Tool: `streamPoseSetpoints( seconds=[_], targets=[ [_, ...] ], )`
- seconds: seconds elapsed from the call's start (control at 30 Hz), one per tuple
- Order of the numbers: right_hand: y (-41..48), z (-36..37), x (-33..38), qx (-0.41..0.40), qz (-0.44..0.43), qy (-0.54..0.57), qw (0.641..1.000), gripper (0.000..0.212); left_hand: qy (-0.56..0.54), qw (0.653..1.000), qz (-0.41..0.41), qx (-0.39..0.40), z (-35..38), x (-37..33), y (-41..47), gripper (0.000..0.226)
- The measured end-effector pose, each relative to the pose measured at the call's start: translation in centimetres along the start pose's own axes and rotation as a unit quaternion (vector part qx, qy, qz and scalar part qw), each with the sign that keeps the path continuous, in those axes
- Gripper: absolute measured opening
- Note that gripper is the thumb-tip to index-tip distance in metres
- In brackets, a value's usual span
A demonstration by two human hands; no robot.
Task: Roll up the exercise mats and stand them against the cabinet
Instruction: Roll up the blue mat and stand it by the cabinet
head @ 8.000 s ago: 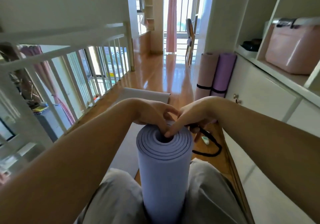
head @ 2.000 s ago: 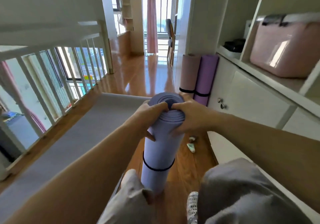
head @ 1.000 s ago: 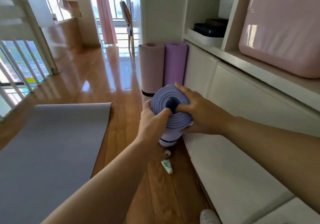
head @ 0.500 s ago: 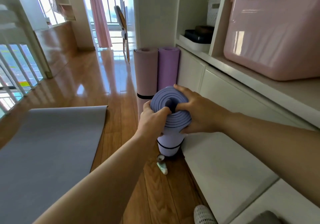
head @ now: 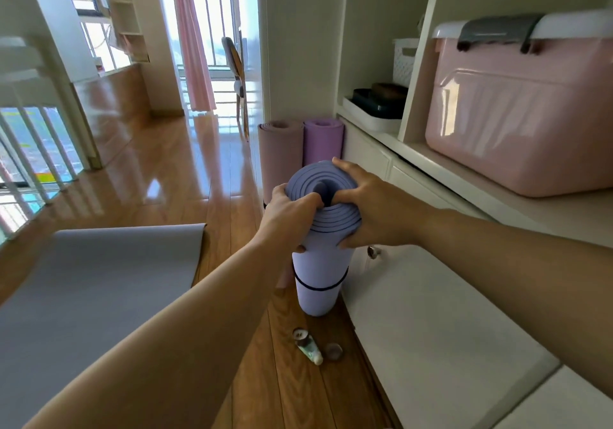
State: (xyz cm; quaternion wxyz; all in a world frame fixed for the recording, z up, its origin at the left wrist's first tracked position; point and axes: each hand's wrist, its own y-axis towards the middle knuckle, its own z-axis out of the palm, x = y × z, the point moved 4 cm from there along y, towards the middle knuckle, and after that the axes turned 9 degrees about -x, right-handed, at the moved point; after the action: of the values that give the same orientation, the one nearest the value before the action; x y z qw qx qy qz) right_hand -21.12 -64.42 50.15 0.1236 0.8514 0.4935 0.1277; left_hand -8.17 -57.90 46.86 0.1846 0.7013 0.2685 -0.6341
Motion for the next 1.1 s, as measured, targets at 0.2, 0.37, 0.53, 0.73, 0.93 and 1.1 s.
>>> streamPoseSetpoints(
  seconds=[0.2, 0.37, 0.53, 0.73, 0.93, 1.1],
  targets=[
    [4.0, 3.0, -2.5, 0.005, 0.022, -0.007, 1.000, 0.061, 0.025, 0.999, -0.029, 0.004, 0.6, 1.1, 6.1, 0.059],
    [7.3, 5.7, -4.5, -0.053, 0.027, -0.062, 0.996, 0.071, 0.022, 0.999, -0.022, -0.023, 1.6, 1.8, 11.9, 0.058],
    [10.6, 7.4, -6.3, -0.133, 0.051, -0.155, 0.977, 0.087, -0.030, 0.999, -0.012, -0.012, 3.0, 1.7, 16.3, 0.060],
    [14.9, 7.3, -10.7, -0.099, 0.136, -0.161, 0.973, 0.086, -0.060, 0.981, -0.126, 0.135, 5.8, 10.2, 18.4, 0.078],
    [18.1, 8.1, -12.6, -0.103, 0.118, -0.199, 0.967, 0.083, -0.123, 0.973, -0.138, 0.141, 9.1, 13.6, 20.1, 0.056],
    [19.0, 8.0, -14.3, -0.091, 0.140, -0.220, 0.961, 0.083, -0.085, 0.984, -0.101, 0.123, 9.8, 14.2, 21.7, 0.065]
  ],
)
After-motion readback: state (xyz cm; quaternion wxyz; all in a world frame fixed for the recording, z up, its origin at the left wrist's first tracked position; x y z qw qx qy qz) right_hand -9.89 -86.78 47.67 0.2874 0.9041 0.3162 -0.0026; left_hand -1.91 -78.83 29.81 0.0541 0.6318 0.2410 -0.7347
